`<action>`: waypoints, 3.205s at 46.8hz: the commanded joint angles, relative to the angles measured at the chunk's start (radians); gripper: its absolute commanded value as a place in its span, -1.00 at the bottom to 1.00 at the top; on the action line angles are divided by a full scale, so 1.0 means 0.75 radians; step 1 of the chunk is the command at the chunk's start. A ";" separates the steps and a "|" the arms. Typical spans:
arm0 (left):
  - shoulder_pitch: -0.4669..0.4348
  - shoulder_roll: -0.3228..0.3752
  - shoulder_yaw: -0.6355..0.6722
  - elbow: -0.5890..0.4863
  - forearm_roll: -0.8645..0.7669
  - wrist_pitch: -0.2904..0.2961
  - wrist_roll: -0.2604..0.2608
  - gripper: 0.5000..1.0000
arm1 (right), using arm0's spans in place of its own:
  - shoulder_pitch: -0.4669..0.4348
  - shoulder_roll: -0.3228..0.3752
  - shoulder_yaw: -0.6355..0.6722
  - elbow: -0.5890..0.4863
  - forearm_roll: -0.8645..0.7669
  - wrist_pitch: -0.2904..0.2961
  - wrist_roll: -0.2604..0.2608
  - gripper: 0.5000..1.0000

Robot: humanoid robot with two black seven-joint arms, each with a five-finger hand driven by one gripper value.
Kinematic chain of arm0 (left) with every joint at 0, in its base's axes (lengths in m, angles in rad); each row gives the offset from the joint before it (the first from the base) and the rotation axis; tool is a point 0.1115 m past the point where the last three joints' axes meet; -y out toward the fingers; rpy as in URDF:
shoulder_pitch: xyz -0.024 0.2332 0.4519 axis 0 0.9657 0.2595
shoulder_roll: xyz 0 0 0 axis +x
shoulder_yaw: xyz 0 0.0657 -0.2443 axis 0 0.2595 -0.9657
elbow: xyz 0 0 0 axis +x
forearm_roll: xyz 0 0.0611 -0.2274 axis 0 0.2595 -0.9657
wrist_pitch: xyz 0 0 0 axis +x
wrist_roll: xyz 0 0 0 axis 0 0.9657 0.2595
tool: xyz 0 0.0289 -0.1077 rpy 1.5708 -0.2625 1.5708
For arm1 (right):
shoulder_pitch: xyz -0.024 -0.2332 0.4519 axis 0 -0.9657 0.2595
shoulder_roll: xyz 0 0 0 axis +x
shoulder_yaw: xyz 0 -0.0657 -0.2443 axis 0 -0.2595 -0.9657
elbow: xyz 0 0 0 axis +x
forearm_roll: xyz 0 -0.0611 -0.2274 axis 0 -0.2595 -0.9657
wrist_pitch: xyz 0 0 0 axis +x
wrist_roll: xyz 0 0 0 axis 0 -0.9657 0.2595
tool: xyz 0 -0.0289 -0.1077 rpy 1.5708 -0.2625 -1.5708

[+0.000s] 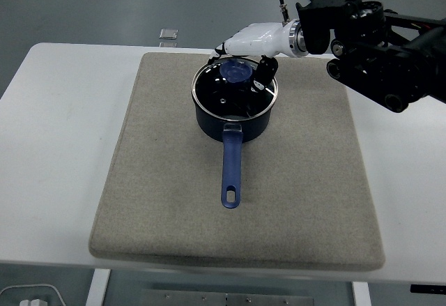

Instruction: Lift the pot lid and place it to the right of the pot.

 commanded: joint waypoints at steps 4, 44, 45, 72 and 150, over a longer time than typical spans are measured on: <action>0.000 0.000 0.000 0.000 0.000 0.000 0.002 1.00 | 0.012 -0.010 -0.001 0.000 -0.002 0.004 0.017 0.67; 0.000 0.000 0.000 0.000 0.000 0.000 0.002 1.00 | 0.057 0.053 -0.050 -0.133 -0.026 0.026 0.112 0.67; 0.000 0.000 0.000 0.000 0.000 0.000 0.000 1.00 | 0.053 0.060 -0.050 -0.135 -0.026 0.024 0.112 0.67; -0.002 0.000 0.000 0.000 0.000 0.000 0.000 1.00 | 0.047 0.072 -0.076 -0.158 -0.039 0.020 0.112 0.49; -0.002 0.000 0.000 0.000 0.000 0.000 0.000 1.00 | 0.047 0.074 -0.072 -0.156 -0.037 0.026 0.134 -0.36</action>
